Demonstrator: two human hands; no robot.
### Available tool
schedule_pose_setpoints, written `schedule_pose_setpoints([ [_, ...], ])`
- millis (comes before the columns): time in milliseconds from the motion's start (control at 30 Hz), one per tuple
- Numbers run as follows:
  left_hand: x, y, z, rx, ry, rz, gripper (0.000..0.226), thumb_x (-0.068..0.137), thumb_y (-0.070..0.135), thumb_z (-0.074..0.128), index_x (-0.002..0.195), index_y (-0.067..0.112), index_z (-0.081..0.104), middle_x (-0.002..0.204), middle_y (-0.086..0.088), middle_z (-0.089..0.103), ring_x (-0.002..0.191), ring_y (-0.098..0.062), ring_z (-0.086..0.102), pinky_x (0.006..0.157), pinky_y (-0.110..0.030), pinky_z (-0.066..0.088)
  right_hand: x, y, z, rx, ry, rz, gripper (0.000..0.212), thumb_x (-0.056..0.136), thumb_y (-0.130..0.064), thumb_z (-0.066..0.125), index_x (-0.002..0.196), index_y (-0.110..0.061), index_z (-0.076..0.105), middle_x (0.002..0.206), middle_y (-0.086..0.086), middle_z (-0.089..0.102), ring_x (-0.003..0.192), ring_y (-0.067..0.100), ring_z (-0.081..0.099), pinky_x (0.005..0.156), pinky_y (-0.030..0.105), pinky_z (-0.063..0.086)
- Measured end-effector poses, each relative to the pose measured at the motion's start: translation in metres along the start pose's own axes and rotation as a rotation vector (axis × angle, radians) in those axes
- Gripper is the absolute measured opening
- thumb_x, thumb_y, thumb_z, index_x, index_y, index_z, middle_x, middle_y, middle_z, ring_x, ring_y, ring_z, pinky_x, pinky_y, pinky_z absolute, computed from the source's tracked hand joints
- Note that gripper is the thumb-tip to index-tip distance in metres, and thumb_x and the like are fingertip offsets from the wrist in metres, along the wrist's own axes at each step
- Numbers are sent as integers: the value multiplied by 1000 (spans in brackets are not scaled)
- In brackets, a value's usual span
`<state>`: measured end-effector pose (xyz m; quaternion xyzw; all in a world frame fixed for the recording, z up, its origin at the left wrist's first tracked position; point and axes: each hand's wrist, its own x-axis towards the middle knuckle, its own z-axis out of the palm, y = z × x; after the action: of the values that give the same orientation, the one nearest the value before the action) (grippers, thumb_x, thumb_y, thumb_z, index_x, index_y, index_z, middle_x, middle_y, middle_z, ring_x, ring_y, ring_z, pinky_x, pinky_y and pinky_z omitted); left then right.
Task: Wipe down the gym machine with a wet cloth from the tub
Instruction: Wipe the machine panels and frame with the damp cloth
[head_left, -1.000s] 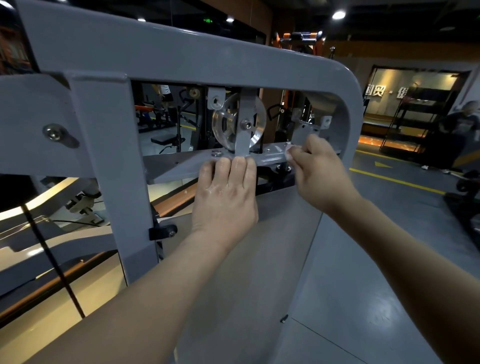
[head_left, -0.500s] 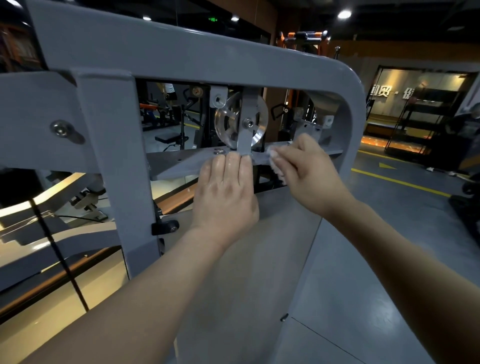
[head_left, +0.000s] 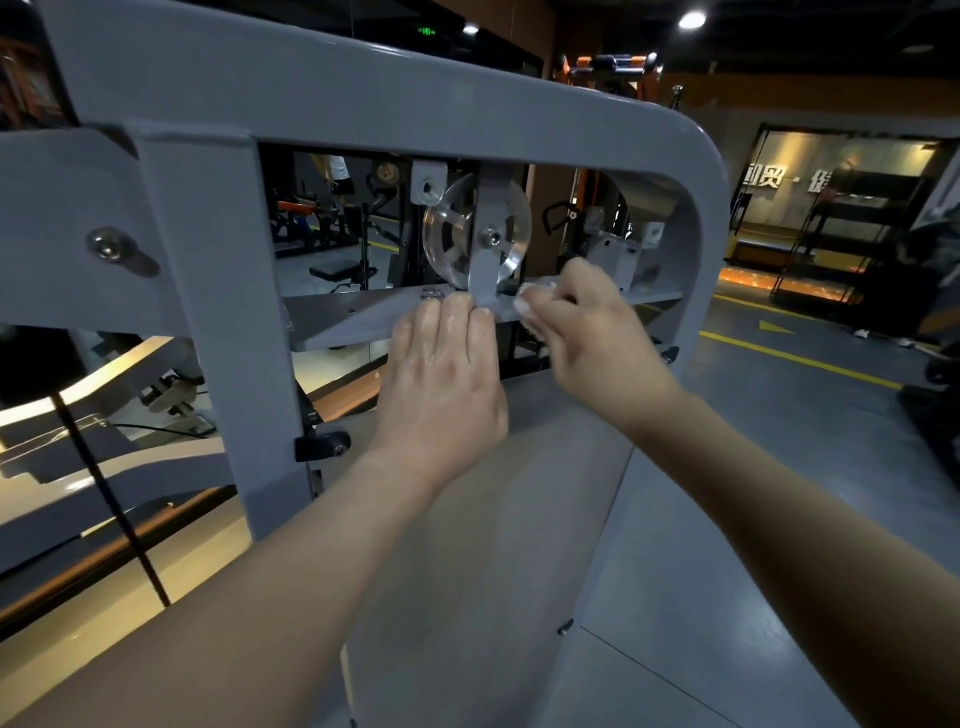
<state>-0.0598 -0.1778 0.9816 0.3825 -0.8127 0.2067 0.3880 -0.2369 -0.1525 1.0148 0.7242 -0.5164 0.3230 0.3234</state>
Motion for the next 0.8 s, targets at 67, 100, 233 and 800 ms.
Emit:
schedule_pose_setpoints([
  [67, 0, 0, -1, 0, -20, -2, 40, 78, 14, 47, 115, 3, 59, 110, -15, 55, 101, -35, 50, 93, -46, 41, -4, 16, -6, -48, -1, 85, 11, 101, -9, 61, 95, -2, 66, 87, -1, 32, 79, 16, 35, 66, 29, 29],
  [100, 0, 0, -1, 0, -20, -8, 40, 78, 14, 48, 114, 3, 59, 110, -14, 54, 101, -35, 50, 93, -45, 40, -5, 15, -5, -70, 14, 120, 13, 101, -9, 60, 91, -2, 64, 87, -1, 31, 79, 16, 33, 66, 29, 29],
  [233, 1, 0, 0, -25, 16, -13, 36, 78, 11, 45, 109, 1, 59, 107, -17, 55, 97, -37, 50, 89, -46, 40, 1, -17, 4, -30, 28, 62, 16, 100, -4, 60, 84, -1, 60, 86, -1, 31, 80, 13, 30, 67, 25, 27],
  [800, -13, -22, -35, 85, -67, -35, 50, 76, 21, 49, 120, 0, 64, 104, -13, 58, 97, -35, 53, 83, -42, 43, 4, -14, -19, 107, -8, 392, 28, 99, -7, 50, 114, -17, 72, 105, -1, 41, 101, 30, 53, 81, 33, 46],
])
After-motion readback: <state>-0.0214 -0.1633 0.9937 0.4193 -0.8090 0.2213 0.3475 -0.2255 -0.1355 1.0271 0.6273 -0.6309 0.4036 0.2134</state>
